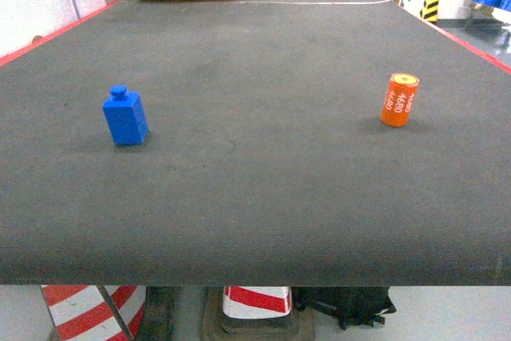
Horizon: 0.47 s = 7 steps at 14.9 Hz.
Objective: Sort blue parts and orange caps into right shelf containers
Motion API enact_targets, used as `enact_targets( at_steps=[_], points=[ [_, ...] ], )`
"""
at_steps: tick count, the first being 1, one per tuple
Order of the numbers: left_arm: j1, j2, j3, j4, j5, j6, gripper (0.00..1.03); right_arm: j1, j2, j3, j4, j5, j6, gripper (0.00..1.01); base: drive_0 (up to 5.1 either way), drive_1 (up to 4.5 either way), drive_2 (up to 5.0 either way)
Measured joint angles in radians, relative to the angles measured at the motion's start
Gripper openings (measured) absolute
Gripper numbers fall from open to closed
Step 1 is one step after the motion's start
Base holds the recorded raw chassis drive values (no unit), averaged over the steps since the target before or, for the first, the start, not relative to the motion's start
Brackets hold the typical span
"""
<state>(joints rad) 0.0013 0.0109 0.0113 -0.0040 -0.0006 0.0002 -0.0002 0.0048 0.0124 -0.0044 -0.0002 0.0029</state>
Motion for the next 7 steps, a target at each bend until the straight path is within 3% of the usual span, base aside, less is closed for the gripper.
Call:
enact_targets(
  at_steps=[7],
  points=[
    [0.000,0.000,0.000,0.000,0.000,0.000,0.98,0.000,0.000,0.000,0.000,0.000,0.000,0.98,0.0,0.00,0.0]
  ],
)
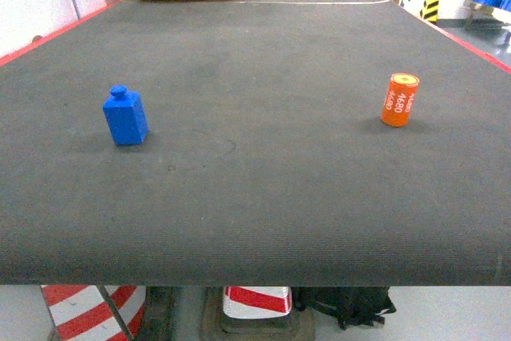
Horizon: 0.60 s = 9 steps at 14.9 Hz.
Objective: Sort blue parts and orange caps into right shelf containers
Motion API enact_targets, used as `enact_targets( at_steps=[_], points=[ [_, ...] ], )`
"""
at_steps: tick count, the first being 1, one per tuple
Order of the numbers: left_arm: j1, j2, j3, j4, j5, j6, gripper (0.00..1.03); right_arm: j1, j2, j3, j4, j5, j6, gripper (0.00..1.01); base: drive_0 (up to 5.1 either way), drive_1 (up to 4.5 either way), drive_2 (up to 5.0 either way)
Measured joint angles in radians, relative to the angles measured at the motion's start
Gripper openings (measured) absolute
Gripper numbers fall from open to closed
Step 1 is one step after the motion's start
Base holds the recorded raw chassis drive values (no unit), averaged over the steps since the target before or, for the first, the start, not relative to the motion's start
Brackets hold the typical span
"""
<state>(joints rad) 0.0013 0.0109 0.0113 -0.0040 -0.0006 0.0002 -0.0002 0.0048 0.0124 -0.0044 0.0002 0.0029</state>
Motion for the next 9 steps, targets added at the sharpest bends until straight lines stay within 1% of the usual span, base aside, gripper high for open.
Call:
enact_targets(
  at_steps=[9],
  points=[
    [0.000,0.000,0.000,0.000,0.000,0.000,0.98,0.000,0.000,0.000,0.000,0.000,0.000,0.98,0.0,0.00,0.0]
  ],
)
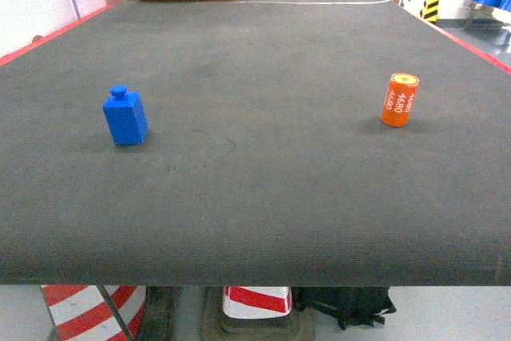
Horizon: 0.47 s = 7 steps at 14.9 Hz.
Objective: Sort blue parts and orange caps into right shelf containers
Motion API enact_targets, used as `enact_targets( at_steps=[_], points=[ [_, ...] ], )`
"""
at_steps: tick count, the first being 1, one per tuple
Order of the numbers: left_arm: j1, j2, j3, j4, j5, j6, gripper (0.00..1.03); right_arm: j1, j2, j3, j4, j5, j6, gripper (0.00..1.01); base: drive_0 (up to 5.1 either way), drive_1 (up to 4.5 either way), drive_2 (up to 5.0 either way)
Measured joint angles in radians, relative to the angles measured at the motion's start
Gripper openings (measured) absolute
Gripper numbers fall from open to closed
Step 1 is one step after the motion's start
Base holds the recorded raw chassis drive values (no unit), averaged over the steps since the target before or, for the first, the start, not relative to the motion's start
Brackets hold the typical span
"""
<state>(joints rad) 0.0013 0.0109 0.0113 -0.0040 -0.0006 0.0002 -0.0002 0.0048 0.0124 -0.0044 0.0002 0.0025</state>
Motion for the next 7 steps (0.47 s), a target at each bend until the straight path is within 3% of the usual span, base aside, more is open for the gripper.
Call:
enact_targets(
  at_steps=[7],
  points=[
    [0.000,0.000,0.000,0.000,0.000,0.000,0.98,0.000,0.000,0.000,0.000,0.000,0.000,0.98,0.0,0.00,0.0]
  ],
)
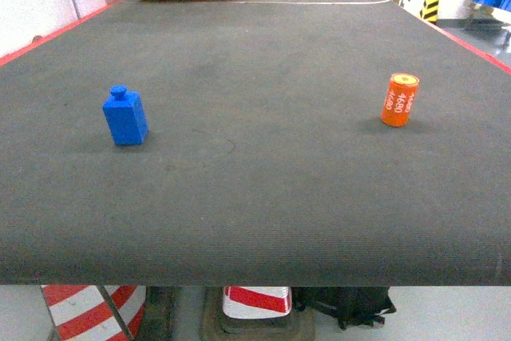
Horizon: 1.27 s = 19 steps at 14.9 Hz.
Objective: Sort blue parts and orange caps into right shelf containers
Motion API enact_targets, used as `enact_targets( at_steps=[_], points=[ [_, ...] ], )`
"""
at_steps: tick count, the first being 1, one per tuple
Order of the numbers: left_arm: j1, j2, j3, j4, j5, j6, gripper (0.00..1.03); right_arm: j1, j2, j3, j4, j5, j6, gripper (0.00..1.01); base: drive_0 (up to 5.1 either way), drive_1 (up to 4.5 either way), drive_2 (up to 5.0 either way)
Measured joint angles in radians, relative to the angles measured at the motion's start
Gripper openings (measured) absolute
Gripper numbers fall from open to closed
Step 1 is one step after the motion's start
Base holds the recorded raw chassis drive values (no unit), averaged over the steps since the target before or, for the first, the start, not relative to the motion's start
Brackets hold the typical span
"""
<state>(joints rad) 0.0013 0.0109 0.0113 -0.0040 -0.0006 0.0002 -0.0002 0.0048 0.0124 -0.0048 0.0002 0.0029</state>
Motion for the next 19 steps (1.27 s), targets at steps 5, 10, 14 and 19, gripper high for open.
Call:
enact_targets(
  at_steps=[5,10,14,19],
  points=[
    [0.000,0.000,0.000,0.000,0.000,0.000,0.98,0.000,0.000,0.000,0.000,0.000,0.000,0.98,0.0,0.00,0.0],
    [0.000,0.000,0.000,0.000,0.000,0.000,0.98,0.000,0.000,0.000,0.000,0.000,0.000,0.98,0.0,0.00,0.0],
    [0.000,0.000,0.000,0.000,0.000,0.000,0.98,0.000,0.000,0.000,0.000,0.000,0.000,0.98,0.0,0.00,0.0],
    [0.000,0.000,0.000,0.000,0.000,0.000,0.98,0.000,0.000,0.000,0.000,0.000,0.000,0.98,0.0,0.00,0.0]
  ],
)
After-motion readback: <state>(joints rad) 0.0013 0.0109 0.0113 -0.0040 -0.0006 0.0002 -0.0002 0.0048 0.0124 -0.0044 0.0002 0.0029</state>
